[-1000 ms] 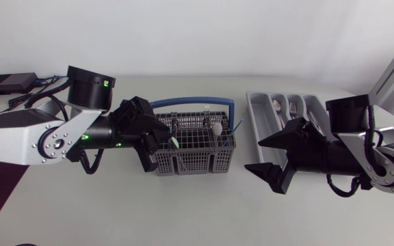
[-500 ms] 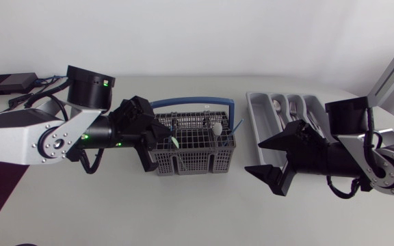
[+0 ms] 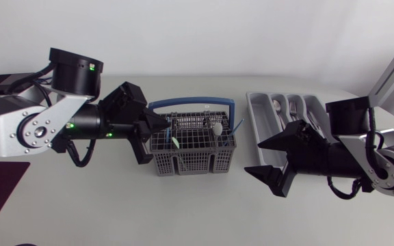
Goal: Unload the cutlery basket into the drawer organizer.
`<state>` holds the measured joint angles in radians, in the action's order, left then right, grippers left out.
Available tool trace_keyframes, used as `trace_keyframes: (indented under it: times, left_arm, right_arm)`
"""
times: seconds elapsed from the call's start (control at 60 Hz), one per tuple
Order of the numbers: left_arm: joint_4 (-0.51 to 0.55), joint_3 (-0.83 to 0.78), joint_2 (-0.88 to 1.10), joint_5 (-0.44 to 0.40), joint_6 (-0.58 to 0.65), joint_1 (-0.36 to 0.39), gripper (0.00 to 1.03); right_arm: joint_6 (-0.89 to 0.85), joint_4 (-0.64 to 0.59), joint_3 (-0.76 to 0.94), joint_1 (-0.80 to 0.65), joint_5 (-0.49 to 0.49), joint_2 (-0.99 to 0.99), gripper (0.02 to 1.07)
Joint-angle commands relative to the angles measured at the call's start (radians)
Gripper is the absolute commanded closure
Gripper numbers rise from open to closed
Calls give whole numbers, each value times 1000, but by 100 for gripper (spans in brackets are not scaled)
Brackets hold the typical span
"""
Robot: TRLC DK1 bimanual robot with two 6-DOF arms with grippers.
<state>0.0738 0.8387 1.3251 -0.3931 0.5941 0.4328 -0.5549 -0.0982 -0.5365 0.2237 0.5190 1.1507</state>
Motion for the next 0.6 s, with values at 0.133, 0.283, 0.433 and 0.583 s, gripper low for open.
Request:
trace_keyframes:
  times: [0.133, 0.283, 0.433, 0.583]
  left_arm:
    - [72, 71, -90, -16, -34, -6, 92]
    - [119, 109, -133, -15, -48, -5, 92]
    - [162, 148, -172, -16, -73, -5, 92]
    - [202, 174, -221, -16, -108, 4, 92]
  right_arm:
    - [0, -41, 1, 31, -7, -45, 7]
    - [12, -47, -5, 51, -24, -63, 7]
    - [26, -60, -13, 77, -37, -91, 7]
    - [41, -75, -29, 101, -53, -124, 7]
